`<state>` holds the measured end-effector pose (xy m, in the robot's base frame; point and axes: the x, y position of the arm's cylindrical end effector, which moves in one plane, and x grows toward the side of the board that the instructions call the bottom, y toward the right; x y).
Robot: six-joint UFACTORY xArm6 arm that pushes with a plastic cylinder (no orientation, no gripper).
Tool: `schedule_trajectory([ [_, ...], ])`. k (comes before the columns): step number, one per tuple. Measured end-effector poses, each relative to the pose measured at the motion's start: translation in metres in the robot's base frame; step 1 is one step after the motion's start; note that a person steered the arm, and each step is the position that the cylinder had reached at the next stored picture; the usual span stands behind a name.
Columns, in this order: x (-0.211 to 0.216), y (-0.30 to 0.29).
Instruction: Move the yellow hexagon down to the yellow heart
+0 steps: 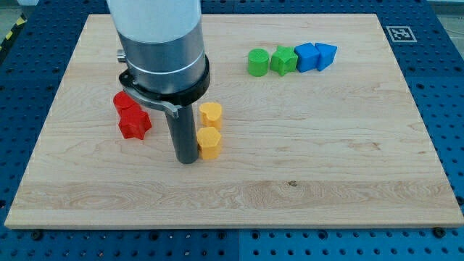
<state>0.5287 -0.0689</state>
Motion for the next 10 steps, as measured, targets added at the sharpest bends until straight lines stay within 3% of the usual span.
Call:
schedule_trajectory([
  [3,-0.001,0.018],
  [5,-0.041,-0.021],
  [10,-0.123,0.003],
])
